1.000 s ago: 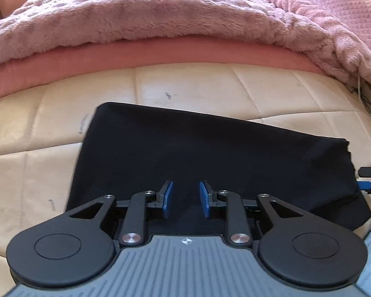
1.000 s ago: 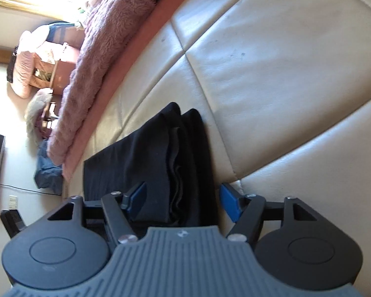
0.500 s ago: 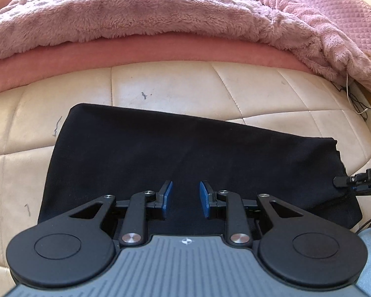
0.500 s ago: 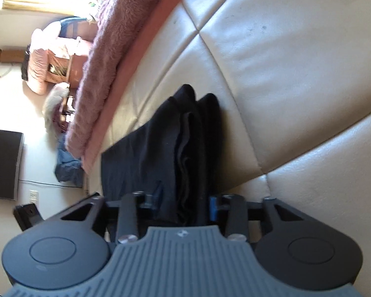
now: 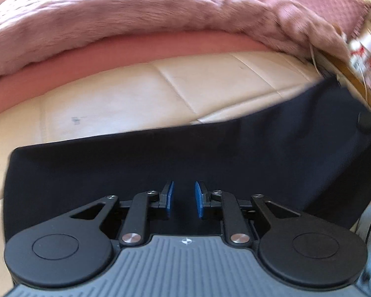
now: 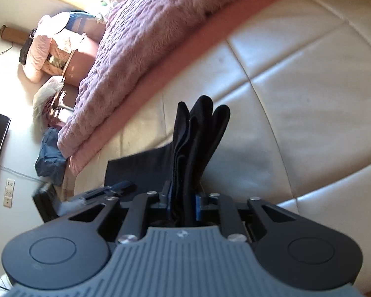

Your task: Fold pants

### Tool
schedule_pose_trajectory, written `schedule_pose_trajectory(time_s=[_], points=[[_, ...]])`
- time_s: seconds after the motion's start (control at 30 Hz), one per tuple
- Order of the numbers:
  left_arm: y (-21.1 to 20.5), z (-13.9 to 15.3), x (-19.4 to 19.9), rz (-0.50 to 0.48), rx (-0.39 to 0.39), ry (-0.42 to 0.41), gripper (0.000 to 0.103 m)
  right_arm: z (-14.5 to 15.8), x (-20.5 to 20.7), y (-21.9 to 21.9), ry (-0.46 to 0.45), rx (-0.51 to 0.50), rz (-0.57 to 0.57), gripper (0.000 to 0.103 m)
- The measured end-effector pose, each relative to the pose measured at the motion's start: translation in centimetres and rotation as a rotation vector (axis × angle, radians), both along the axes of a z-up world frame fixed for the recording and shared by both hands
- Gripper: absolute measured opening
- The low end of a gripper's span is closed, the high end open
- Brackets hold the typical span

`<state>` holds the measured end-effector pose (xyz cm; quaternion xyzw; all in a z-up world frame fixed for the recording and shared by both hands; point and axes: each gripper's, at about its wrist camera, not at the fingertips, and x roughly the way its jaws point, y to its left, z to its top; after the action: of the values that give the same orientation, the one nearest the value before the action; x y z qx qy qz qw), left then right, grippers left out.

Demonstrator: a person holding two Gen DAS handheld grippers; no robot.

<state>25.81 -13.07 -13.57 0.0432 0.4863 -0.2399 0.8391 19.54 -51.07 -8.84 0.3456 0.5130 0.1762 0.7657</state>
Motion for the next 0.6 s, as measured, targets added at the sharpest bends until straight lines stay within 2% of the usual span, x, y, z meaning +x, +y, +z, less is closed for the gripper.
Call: schedule_pose_trajectory(time_s=[0.13,0.27,0.43,0.6], points=[[-1.7,-1.0,-0.9,-0.049,0.033,-0.044,0.02,3.0,0.7,1.0,-0.017,-0.025,0.003,0.012],[-1.0,-0.5,-0.9,0.001,-0.001,-0.026,0.02,6.1,1.4,3.0,-0.032,-0.038,0.029,0.012],[3.6,2.2,-1.7,0.102,-0.085,-0.039,0.02,9.2,2.3,6.8,-0.056,-0.063,0.077,0.012],[10.1,4.3,-2.7,0.227,-0.065,-0.037,0.02,11.2,4.1,12.8,-0.072,-0.076,0.135,0.012]])
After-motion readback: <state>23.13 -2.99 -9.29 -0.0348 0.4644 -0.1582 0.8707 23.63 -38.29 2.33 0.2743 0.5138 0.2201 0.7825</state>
